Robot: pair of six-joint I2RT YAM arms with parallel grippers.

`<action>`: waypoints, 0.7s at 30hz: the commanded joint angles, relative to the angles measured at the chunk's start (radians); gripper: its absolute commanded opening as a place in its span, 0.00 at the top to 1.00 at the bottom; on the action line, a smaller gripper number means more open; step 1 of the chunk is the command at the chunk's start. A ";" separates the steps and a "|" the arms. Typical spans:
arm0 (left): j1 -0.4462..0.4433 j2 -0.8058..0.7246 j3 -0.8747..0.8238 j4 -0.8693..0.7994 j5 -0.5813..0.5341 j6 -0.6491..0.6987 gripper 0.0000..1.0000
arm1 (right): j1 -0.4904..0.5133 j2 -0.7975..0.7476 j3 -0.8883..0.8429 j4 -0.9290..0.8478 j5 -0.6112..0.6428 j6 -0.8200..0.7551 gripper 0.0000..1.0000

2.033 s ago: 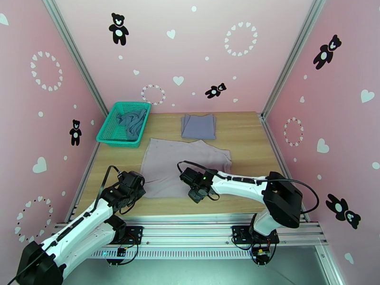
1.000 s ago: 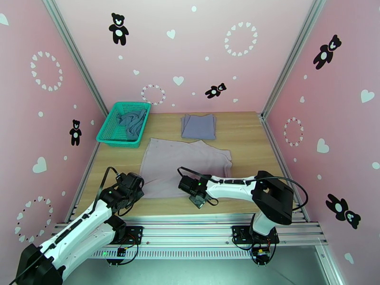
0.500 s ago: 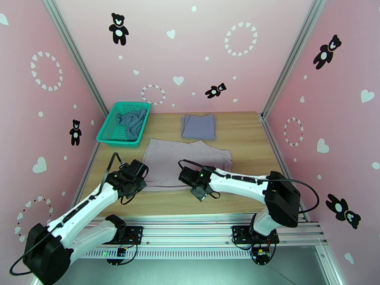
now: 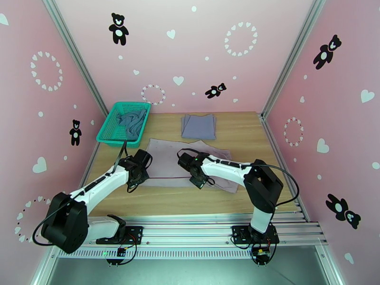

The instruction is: Fold and stack the mixed laundry pile

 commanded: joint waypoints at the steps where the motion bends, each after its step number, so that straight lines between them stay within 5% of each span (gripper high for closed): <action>1: 0.014 0.045 0.041 0.025 -0.037 0.036 0.76 | -0.006 0.042 0.035 -0.029 -0.001 -0.028 1.00; 5: 0.015 0.073 0.062 0.030 -0.046 0.040 0.48 | -0.013 0.053 0.041 -0.011 0.015 -0.009 0.81; 8: 0.017 0.075 0.088 0.011 -0.070 0.042 0.43 | -0.018 0.041 0.041 0.005 0.034 0.009 0.56; 12: 0.017 0.051 0.116 -0.023 -0.103 0.047 0.36 | -0.027 0.010 0.040 0.028 0.066 0.048 0.37; 21: 0.017 -0.066 0.030 -0.042 0.030 0.050 0.65 | -0.033 -0.010 0.032 0.070 0.109 0.147 0.39</action>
